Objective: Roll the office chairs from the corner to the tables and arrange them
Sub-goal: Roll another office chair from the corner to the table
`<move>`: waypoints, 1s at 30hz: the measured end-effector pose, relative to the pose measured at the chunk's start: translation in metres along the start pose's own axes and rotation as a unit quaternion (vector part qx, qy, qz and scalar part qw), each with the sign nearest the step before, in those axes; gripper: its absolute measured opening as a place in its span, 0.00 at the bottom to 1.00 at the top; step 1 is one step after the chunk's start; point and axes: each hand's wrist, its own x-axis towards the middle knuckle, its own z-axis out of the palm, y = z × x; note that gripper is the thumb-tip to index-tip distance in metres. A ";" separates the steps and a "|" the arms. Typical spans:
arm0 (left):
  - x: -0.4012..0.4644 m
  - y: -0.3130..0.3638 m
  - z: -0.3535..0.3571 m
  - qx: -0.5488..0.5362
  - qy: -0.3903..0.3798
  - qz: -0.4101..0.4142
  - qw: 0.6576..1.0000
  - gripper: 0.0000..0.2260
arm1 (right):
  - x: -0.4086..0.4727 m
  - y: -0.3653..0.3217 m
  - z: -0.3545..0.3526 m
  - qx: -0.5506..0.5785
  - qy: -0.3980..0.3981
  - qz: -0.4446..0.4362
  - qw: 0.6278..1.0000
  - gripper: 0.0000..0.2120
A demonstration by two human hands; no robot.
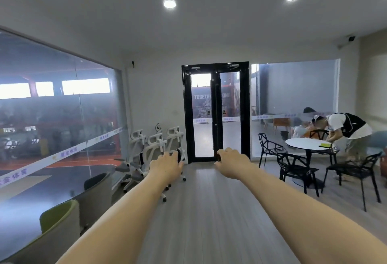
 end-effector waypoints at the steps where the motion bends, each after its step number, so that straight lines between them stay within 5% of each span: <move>1: 0.032 0.002 0.012 -0.010 -0.004 -0.006 1.000 0.21 | 0.032 0.012 0.013 -0.002 -0.005 0.002 1.000 0.25; 5: 0.159 0.004 0.058 -0.076 -0.014 -0.031 0.997 0.19 | 0.166 0.048 0.054 0.004 -0.029 0.000 1.000 0.25; 17: 0.469 -0.075 0.185 -0.038 -0.039 -0.124 0.991 0.21 | 0.527 0.052 0.177 0.013 -0.081 -0.063 0.995 0.27; 30: 0.845 -0.171 0.327 -0.010 -0.076 -0.126 0.989 0.22 | 0.898 0.068 0.316 0.041 -0.097 -0.071 0.992 0.29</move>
